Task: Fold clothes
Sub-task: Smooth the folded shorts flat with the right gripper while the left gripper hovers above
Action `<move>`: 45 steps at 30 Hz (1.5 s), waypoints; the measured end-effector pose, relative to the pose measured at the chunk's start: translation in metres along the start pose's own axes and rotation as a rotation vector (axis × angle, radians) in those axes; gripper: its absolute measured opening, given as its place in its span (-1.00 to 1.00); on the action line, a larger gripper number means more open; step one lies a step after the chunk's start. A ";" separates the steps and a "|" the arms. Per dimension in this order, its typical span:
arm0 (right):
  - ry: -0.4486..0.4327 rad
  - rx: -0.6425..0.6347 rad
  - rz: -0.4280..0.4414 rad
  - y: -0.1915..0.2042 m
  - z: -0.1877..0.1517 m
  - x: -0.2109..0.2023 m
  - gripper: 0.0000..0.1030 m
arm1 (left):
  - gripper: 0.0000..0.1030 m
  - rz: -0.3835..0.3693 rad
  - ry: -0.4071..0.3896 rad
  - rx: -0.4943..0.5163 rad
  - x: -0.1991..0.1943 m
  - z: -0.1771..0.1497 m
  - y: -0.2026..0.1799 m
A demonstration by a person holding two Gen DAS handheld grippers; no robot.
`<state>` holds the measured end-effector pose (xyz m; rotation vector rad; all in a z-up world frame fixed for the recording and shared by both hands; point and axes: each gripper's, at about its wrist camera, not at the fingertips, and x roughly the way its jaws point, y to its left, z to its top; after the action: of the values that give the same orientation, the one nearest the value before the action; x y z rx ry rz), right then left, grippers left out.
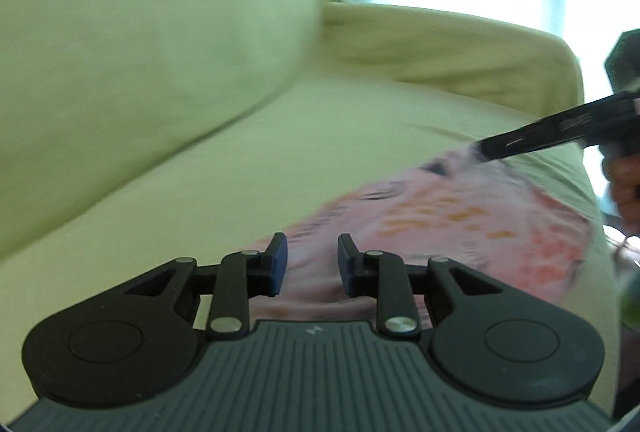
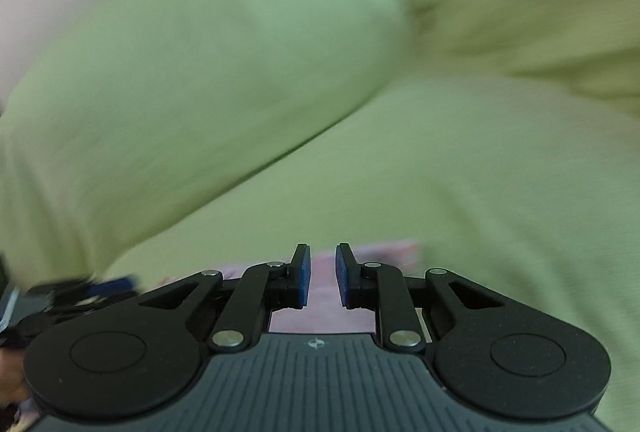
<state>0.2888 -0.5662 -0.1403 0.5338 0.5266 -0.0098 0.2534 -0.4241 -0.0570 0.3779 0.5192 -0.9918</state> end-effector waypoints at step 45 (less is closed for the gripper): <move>0.041 -0.073 0.009 -0.001 -0.001 -0.018 -0.44 | -0.56 0.001 -0.026 0.056 -0.019 -0.004 -0.009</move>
<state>0.2732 -0.5686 -0.1325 0.4664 0.5625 0.0293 0.2366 -0.4131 -0.0503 0.4147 0.4685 -1.0111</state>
